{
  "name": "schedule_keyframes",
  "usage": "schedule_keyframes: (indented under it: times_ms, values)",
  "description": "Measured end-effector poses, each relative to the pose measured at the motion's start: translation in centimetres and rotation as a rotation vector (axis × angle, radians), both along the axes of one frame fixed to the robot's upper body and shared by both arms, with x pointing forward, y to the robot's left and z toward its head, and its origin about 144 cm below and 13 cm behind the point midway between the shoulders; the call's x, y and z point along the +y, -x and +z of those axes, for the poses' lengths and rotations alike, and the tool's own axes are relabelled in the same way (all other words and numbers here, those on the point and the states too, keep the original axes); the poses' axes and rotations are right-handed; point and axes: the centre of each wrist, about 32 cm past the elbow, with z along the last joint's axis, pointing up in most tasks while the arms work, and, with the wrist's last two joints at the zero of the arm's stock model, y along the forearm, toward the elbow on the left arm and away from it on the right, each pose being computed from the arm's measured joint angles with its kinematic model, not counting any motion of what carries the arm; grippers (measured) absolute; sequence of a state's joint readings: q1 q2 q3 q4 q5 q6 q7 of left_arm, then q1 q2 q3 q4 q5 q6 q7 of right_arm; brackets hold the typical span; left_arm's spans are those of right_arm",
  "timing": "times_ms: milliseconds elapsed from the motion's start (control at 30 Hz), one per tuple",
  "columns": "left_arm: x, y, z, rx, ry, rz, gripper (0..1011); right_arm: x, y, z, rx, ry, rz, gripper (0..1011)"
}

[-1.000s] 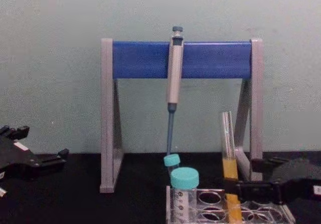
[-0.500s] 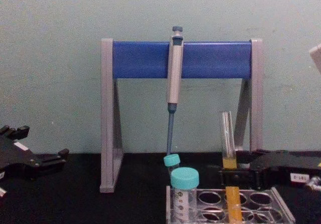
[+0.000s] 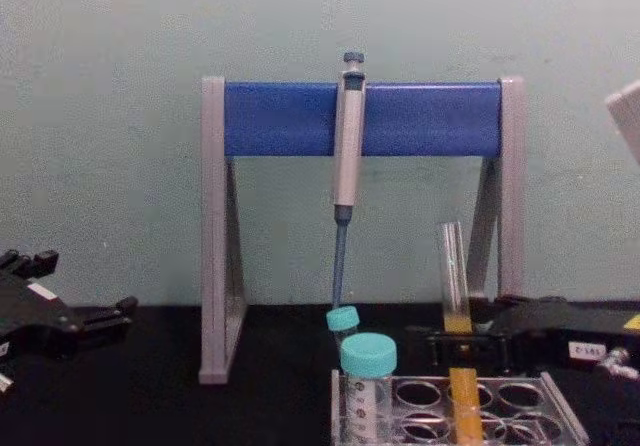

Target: Pick up the test tube from the test tube rack, shake it, then place it back into the test tube rack.

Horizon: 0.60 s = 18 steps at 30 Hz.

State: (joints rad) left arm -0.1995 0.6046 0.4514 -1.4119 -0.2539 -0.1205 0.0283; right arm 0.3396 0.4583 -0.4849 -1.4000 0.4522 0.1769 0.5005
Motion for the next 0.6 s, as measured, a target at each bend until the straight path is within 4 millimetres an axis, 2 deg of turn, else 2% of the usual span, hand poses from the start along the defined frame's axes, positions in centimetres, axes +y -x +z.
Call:
schedule_keyframes:
  times_ms: [233,367,600]
  values:
    - [0.00,0.00,0.00,0.000,0.000,0.000,1001,-0.02,0.01,0.03,-0.001,0.000,-0.001,1000]
    - [0.00,0.00,0.00,0.000,0.000,0.000,1001,-0.03,0.02,0.04,-0.001,0.000,-0.001,930]
    - [0.00,0.00,0.00,0.000,0.000,0.000,1001,-0.06,0.03,0.05,-0.001,0.000,-0.002,744]
